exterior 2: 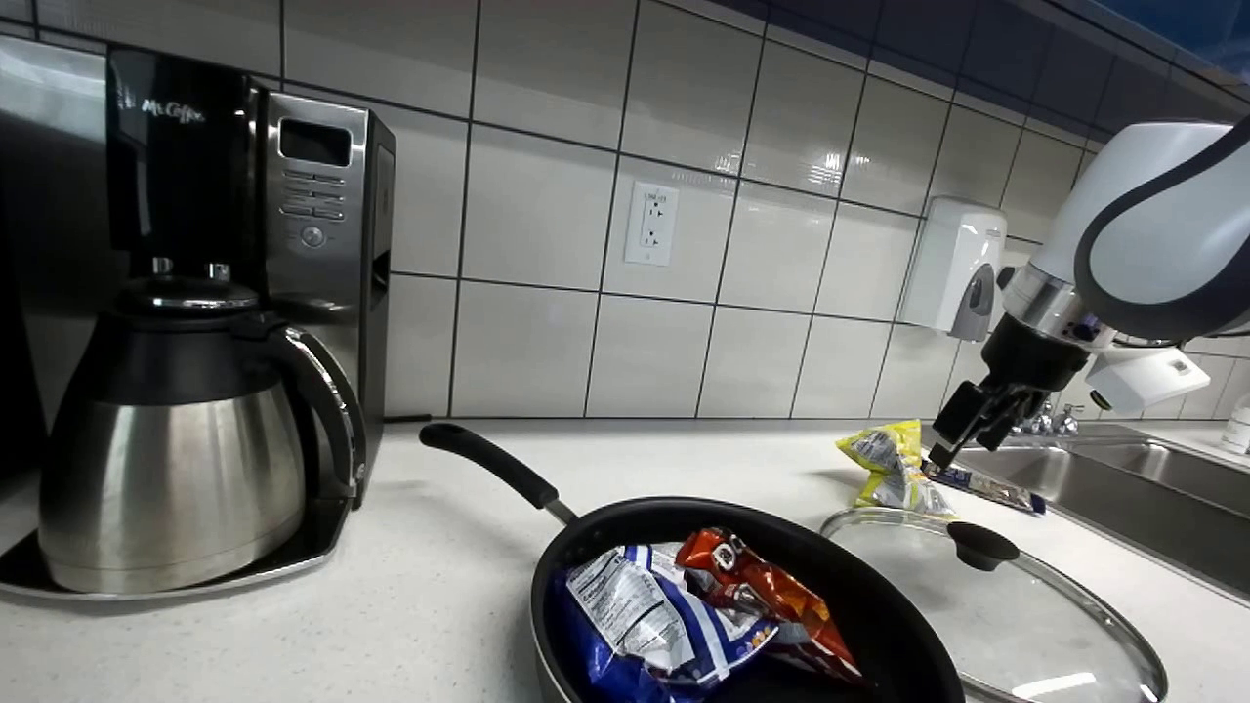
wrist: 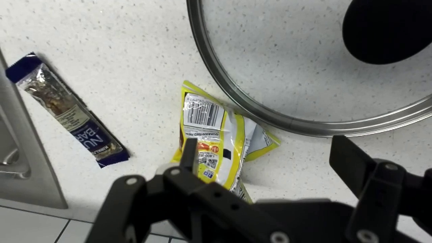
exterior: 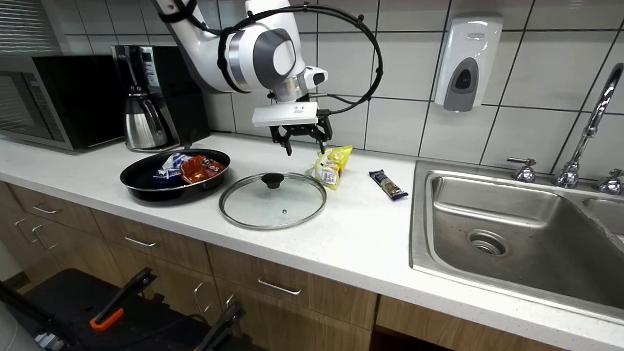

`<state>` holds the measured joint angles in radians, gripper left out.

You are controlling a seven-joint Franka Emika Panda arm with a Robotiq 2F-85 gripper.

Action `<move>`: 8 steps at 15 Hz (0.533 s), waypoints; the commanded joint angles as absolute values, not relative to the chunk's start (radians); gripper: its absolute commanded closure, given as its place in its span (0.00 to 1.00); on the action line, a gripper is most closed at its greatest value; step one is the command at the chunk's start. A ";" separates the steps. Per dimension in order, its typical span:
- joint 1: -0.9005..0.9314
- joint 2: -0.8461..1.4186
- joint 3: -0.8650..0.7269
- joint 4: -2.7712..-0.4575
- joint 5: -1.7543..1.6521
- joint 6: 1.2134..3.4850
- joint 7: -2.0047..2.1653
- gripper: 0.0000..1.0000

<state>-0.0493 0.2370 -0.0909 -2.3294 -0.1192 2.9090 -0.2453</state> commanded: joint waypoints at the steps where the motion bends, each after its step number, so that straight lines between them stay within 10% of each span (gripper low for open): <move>1: -0.063 0.240 -0.075 -2.327 -0.126 2.913 -0.232 0.00; 8: -0.049 0.304 -0.092 -2.261 -0.135 2.916 -0.174 0.00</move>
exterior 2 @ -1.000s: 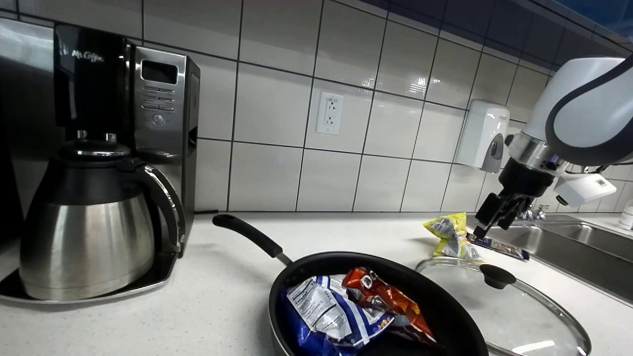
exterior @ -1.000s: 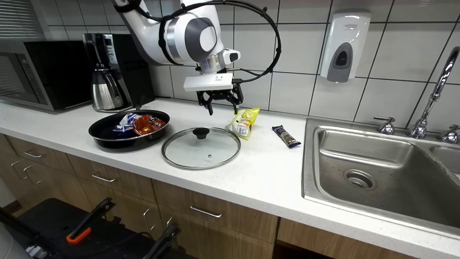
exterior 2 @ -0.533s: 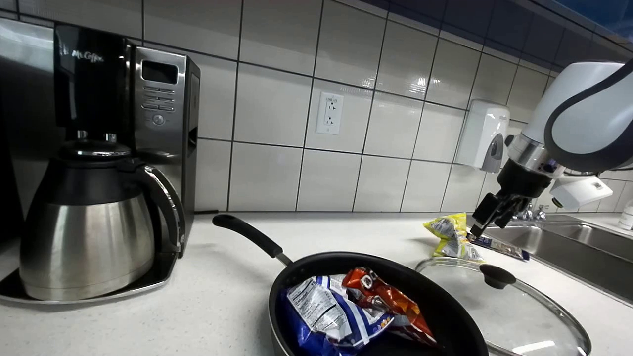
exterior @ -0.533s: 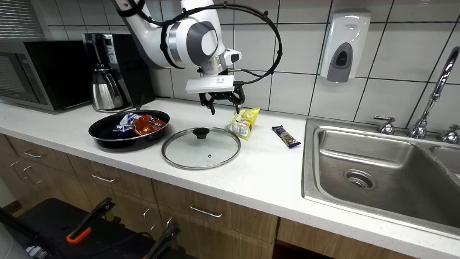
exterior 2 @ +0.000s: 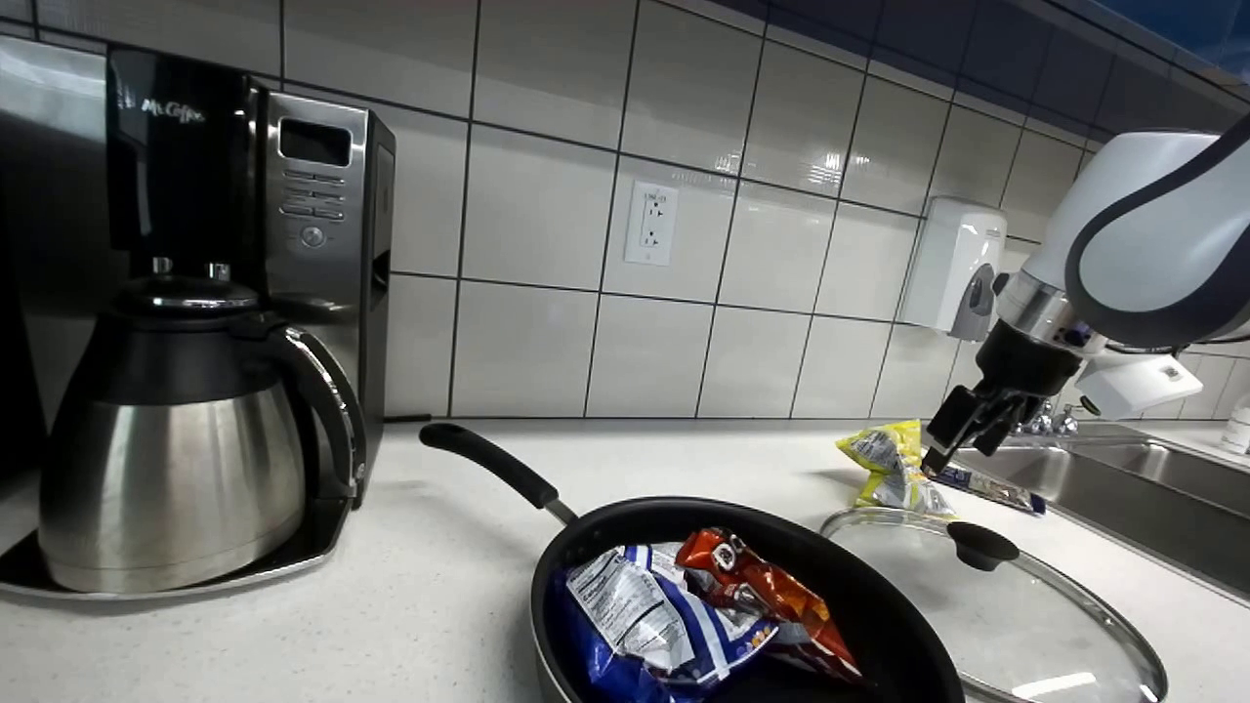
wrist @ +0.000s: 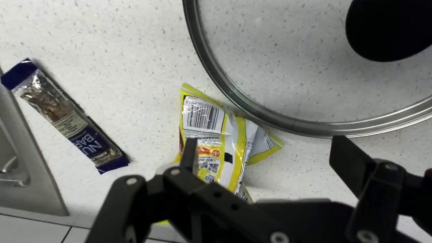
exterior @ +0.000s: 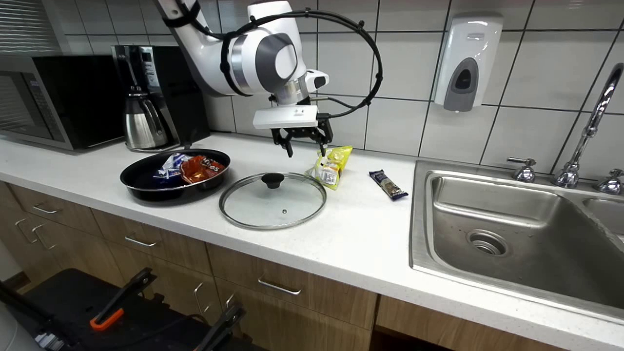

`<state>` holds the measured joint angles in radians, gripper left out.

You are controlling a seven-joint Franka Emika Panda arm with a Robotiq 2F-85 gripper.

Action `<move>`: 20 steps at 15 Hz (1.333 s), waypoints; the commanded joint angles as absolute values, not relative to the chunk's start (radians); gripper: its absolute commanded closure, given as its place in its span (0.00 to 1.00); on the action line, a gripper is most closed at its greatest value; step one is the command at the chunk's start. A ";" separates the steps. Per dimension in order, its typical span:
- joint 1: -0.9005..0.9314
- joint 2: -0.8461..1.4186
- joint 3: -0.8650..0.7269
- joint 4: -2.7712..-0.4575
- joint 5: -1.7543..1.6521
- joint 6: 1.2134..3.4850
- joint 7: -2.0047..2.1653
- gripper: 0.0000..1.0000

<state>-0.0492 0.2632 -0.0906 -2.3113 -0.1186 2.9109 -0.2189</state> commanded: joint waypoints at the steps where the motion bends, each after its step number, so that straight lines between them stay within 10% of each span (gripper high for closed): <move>1: -0.046 0.316 -0.094 -2.248 -0.135 2.916 -0.163 0.00; 20: 0.083 0.494 -0.206 -2.067 -0.160 2.907 0.074 0.00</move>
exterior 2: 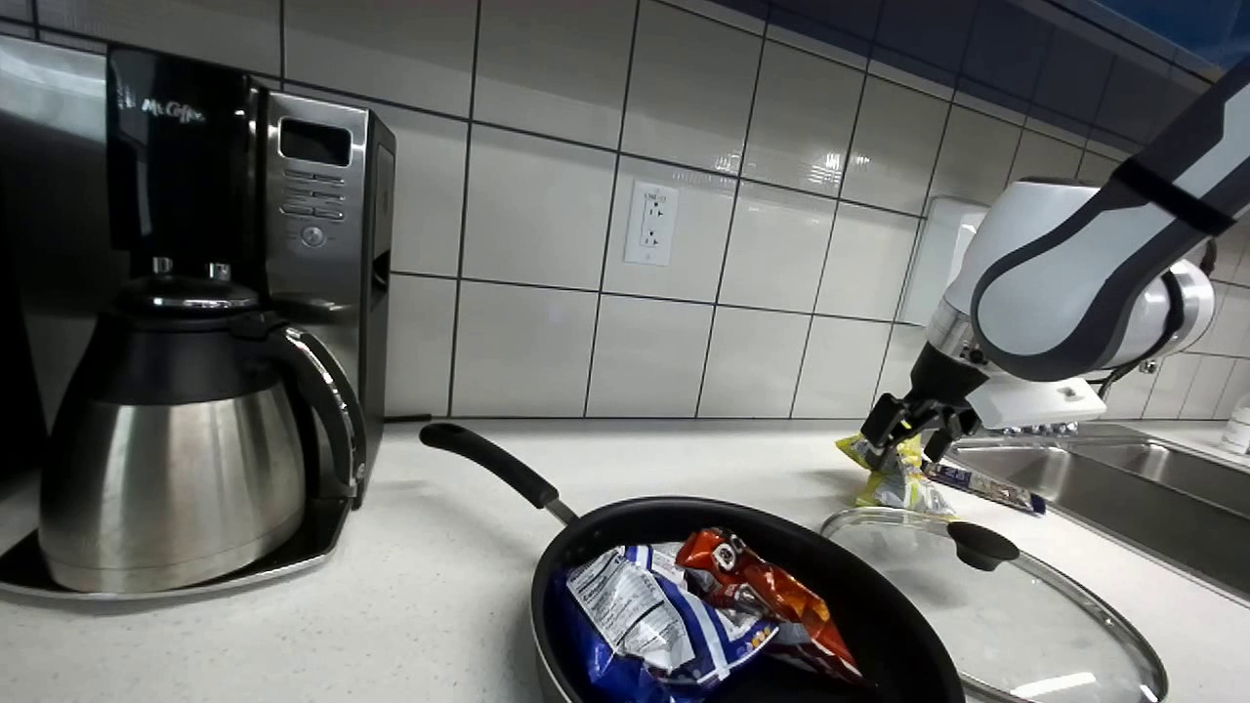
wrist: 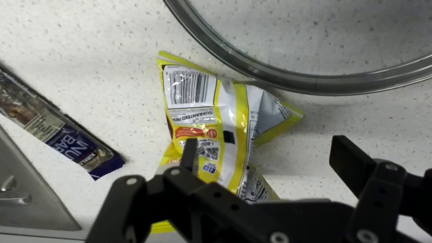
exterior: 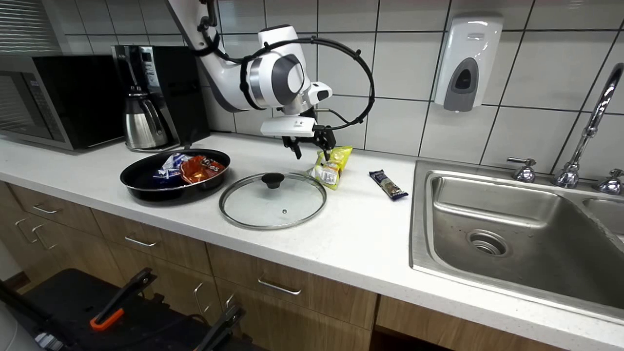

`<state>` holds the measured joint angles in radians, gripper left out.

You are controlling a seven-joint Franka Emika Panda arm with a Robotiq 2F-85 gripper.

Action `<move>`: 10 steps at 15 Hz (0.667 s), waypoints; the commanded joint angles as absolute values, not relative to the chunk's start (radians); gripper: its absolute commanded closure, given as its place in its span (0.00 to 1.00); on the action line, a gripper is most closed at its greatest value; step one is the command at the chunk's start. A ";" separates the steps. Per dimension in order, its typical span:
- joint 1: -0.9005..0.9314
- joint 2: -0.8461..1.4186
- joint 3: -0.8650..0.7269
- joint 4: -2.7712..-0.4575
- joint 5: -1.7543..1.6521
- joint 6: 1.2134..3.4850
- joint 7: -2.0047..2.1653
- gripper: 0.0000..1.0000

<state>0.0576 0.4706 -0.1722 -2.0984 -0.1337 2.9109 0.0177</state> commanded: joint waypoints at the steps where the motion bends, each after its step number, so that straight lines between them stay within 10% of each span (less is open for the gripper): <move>1: 0.083 0.498 -0.208 -2.064 -0.156 2.909 0.078 0.00; 7: 0.075 0.512 -0.209 -2.048 -0.150 2.908 0.073 0.00; 8: 0.077 0.515 -0.211 -2.046 -0.151 2.913 0.074 0.25; 10: 0.071 0.517 -0.204 -2.045 -0.148 2.916 0.068 0.32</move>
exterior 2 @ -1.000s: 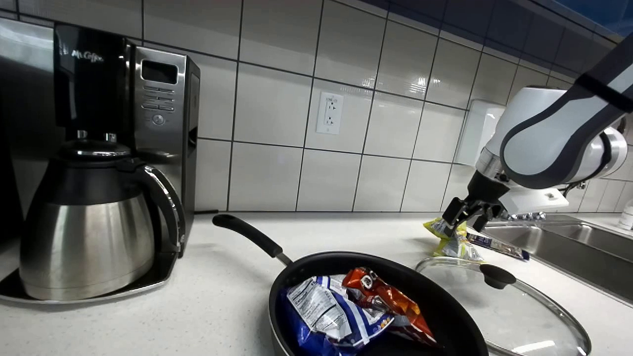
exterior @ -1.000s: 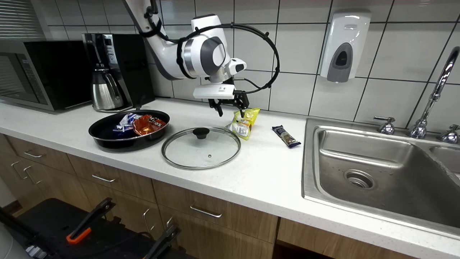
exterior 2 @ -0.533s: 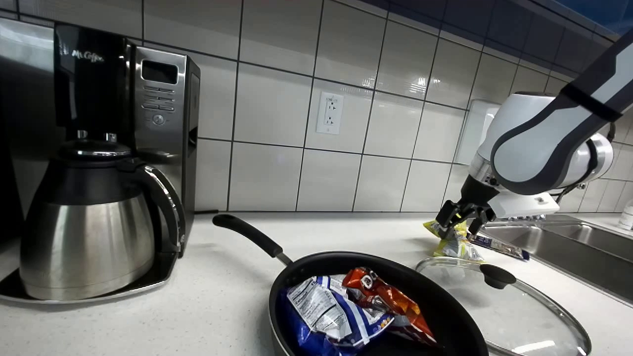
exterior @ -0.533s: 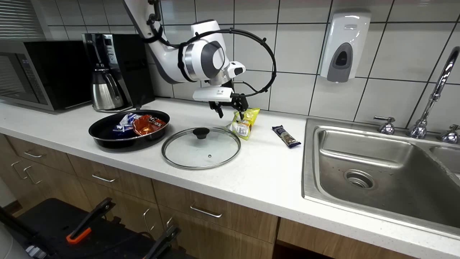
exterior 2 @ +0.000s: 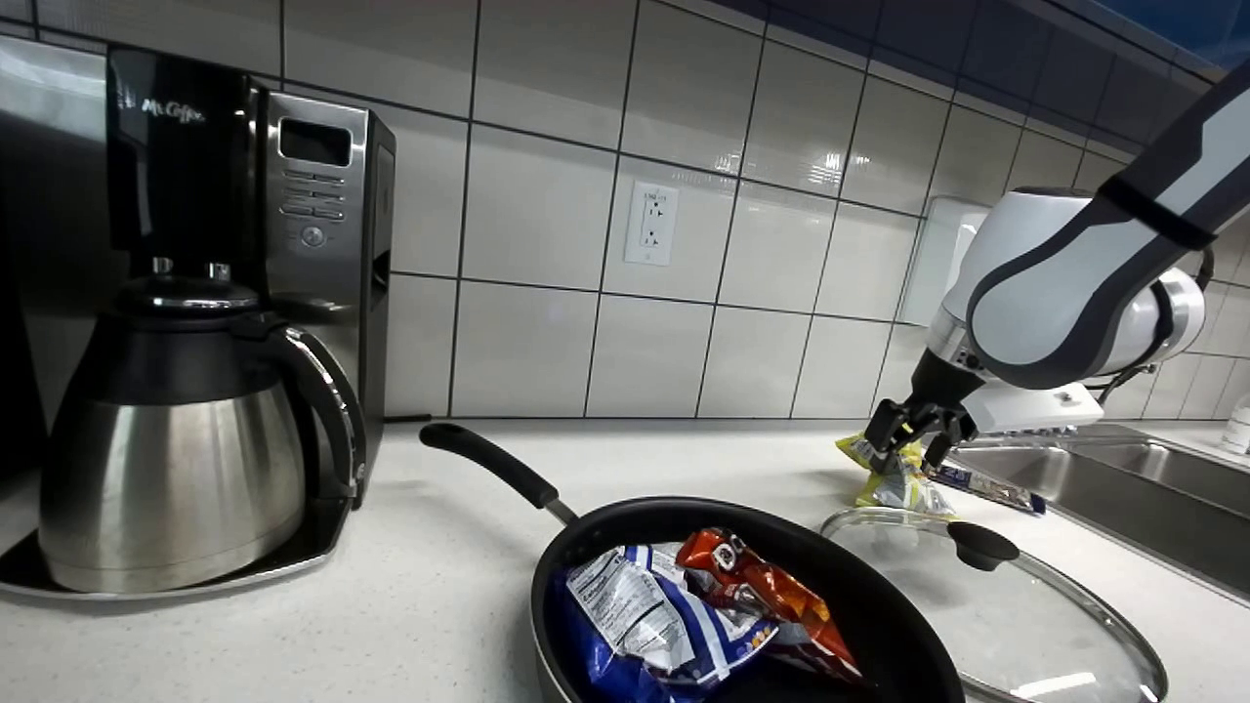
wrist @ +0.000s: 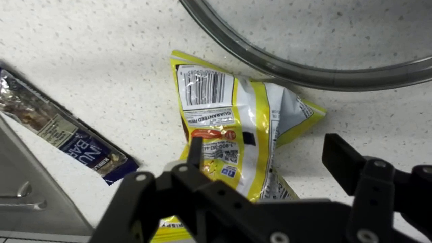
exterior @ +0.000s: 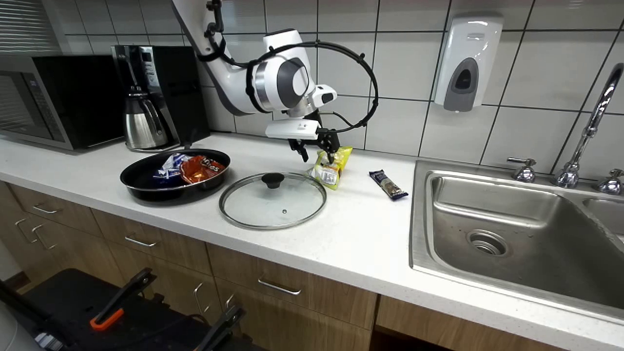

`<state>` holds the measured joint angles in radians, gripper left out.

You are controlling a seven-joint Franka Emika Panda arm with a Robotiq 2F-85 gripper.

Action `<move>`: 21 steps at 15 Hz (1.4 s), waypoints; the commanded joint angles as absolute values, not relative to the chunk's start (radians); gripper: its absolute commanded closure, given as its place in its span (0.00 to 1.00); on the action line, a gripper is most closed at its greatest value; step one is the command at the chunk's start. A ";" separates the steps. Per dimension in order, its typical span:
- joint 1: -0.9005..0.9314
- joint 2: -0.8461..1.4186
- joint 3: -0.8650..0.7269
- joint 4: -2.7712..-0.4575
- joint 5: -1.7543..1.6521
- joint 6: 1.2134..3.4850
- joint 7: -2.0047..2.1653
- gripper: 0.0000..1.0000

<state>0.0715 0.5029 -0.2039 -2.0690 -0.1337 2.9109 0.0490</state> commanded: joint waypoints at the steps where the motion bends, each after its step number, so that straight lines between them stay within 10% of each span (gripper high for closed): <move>1: 0.069 0.517 -0.201 -2.045 -0.146 2.917 0.066 0.42; 9: 0.065 0.499 -0.213 -2.062 -0.148 2.930 0.065 1.00; 21: 0.073 0.466 -0.212 -2.066 -0.163 2.898 0.048 1.00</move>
